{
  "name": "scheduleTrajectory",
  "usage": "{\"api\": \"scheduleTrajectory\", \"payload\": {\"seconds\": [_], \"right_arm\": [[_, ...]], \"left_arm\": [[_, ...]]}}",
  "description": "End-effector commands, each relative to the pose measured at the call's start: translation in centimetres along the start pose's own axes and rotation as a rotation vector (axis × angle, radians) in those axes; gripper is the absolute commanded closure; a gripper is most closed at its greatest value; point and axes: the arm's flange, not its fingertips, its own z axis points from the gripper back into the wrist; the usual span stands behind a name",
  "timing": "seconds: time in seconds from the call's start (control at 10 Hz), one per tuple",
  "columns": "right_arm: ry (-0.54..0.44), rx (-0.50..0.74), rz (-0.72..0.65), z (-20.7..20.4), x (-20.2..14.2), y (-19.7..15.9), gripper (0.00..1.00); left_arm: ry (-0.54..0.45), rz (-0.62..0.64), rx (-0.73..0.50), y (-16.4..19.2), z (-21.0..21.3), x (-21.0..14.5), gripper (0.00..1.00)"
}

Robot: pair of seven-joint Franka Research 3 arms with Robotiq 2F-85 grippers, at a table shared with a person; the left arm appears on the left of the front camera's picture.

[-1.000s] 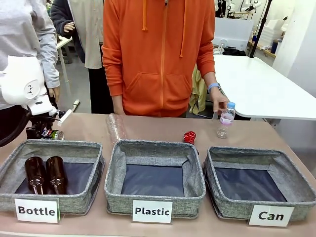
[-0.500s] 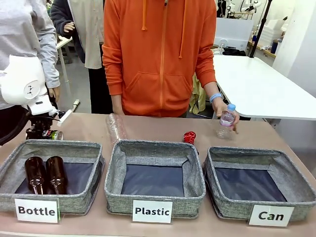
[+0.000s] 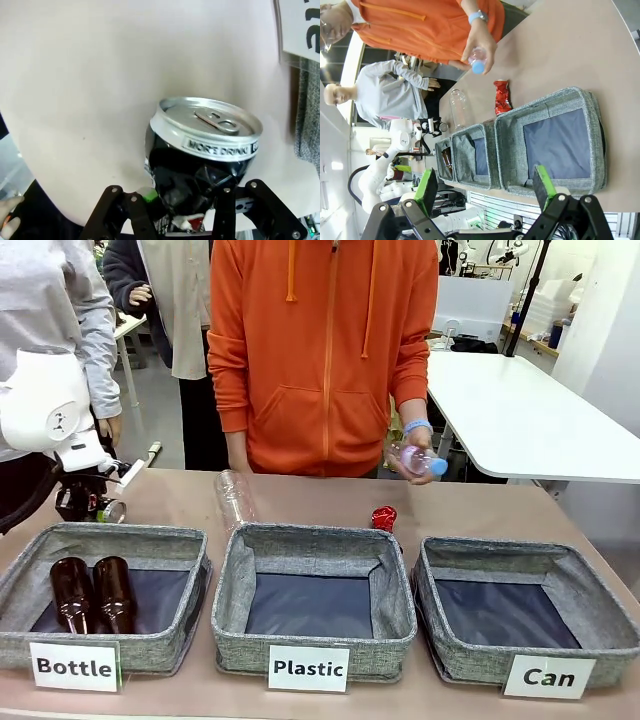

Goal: Sort the can waste into the basket.
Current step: Pick up the can waste from the table and place it in the right Fabric basket.

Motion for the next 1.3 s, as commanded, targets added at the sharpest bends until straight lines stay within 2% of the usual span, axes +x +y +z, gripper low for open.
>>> {"api": "scheduleTrajectory", "payload": {"seconds": [0.0,0.2,0.4,0.5,0.6,0.7,0.8,0.9,1.1,1.2], "right_arm": [[-0.008,0.027,0.022,0.0,0.2,-0.1,0.0],[-0.008,0.027,0.022,0.0,0.2,-0.1,0.0],[-0.008,0.027,0.022,0.0,0.2,-0.1,0.0],[-0.008,0.027,0.022,0.0,0.2,-0.1,0.0],[-0.008,0.027,0.022,0.0,0.2,-0.1,0.0],[-0.008,0.027,0.022,0.0,0.2,-0.1,0.0],[-0.008,0.027,0.022,0.0,0.2,-0.1,0.0],[-0.008,0.027,0.022,0.0,0.2,-0.1,0.0],[-0.008,0.027,0.022,0.0,0.2,-0.1,0.0],[-0.008,0.027,0.022,0.0,0.2,-0.1,0.0]], "left_arm": [[-0.032,0.067,0.048,-0.6,1.3,-0.6,1.0],[-0.126,0.169,0.12,-1.8,5.4,-2.3,1.0],[-0.22,0.283,0.144,-5.2,10.1,-3.6,1.0],[-0.338,0.235,0.066,-8.5,12.5,-4.0,1.0],[-0.448,0.278,0.04,-12.4,14.5,-4.5,1.0],[-0.554,0.315,-0.037,-15.7,15.4,-4.9,1.0],[-0.62,0.239,-0.094,-18.4,15.2,-4.8,1.0],[-0.607,0.195,-0.091,-20.8,14.5,-4.3,1.0],[-0.657,0.251,0.016,-21.8,13.8,-3.9,1.0],[-0.645,0.22,-0.09,-21.5,14.8,-4.0,1.0]]}}
